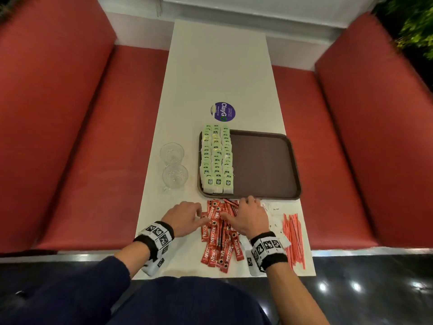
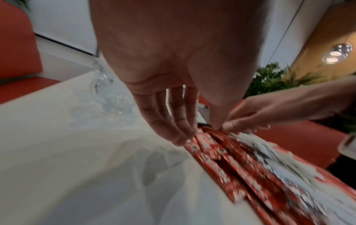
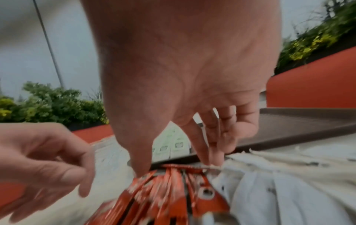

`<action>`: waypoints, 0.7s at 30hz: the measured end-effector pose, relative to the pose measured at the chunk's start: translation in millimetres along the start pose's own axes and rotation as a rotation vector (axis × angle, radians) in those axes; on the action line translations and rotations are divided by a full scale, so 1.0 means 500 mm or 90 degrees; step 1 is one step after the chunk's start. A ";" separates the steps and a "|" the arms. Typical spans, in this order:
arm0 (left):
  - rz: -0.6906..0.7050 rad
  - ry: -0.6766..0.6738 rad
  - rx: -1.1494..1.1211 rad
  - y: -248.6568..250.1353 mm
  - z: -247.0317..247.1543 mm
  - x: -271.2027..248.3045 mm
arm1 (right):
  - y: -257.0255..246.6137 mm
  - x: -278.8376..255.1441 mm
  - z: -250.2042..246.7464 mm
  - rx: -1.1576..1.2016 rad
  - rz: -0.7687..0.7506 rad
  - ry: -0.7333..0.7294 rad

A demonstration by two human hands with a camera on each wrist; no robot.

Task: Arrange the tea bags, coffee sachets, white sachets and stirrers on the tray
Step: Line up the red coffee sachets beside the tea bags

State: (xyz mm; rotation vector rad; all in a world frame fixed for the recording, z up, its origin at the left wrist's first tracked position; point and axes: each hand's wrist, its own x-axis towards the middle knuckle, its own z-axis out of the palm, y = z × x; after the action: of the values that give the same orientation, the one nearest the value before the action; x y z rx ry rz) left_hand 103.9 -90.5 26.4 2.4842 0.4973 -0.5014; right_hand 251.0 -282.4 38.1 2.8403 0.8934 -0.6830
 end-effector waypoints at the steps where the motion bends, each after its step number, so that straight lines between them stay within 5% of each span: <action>1: -0.017 -0.018 0.017 0.005 0.015 0.005 | -0.011 -0.003 0.007 -0.011 0.008 0.007; 7: -0.021 -0.069 0.049 0.023 0.063 0.011 | -0.062 -0.008 0.034 0.034 -0.021 0.012; 15: -0.105 0.036 -0.038 -0.004 0.071 0.010 | -0.061 0.016 0.034 0.089 -0.124 0.050; 21: -0.181 0.106 -0.003 0.036 0.082 0.024 | -0.043 0.013 0.039 0.081 -0.161 -0.033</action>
State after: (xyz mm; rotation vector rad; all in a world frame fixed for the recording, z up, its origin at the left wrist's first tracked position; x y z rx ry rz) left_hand 112.4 -125.6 -3.1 2.4741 0.9262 -0.4007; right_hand 236.2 -265.4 18.7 2.8292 1.2587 -0.8650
